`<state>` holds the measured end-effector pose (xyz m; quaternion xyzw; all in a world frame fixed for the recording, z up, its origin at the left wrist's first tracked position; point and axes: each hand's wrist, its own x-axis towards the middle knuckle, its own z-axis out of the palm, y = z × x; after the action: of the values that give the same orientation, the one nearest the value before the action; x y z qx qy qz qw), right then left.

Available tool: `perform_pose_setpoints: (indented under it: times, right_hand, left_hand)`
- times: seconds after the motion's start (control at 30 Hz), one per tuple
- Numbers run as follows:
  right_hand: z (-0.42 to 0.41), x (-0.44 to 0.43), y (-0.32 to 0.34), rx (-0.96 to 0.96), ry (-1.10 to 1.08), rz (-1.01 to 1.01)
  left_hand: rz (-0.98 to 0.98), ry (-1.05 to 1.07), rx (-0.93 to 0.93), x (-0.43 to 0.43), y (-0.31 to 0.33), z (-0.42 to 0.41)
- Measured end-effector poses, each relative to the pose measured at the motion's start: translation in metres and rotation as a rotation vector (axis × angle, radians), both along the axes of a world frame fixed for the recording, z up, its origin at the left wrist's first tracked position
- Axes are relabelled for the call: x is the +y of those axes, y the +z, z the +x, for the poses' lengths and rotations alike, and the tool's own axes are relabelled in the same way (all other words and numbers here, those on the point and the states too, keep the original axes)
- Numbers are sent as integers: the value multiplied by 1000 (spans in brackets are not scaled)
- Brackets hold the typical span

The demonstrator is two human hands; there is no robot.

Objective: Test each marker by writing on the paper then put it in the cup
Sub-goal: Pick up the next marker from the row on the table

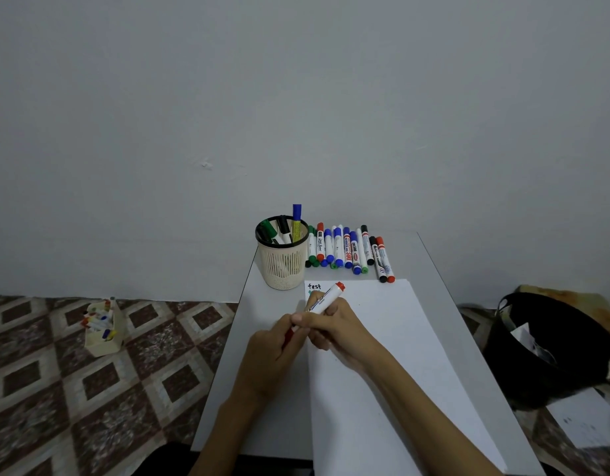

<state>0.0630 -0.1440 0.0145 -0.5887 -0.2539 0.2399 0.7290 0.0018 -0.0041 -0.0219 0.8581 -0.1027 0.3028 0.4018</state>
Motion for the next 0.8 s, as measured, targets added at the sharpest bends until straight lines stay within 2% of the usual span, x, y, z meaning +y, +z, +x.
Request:
perform_pose_setpoints:
  times: [0.17, 0.4, 0.47, 0.57, 0.67, 0.8]
  right_hand:
    - [1, -1, 3, -28, 3, 4]
    - [14, -8, 21, -185, -36, -214]
    - [21, -8, 23, -152, -98, -102]
    - [38, -12, 24, 41, -293, 181]
    - [52, -15, 16, 53, -413, 159]
    - [54, -12, 5, 29, -396, 25]
  left_hand:
    - [-45, -19, -1, 1, 3, -2]
    - [-51, 63, 68, -2, 8, -5]
    - [54, 131, 118, -2, 6, -5]
    - [140, 197, 179, -1, 3, -3]
    - [212, 148, 149, 1, -4, 3]
    - [265, 125, 131, 2, -13, 11]
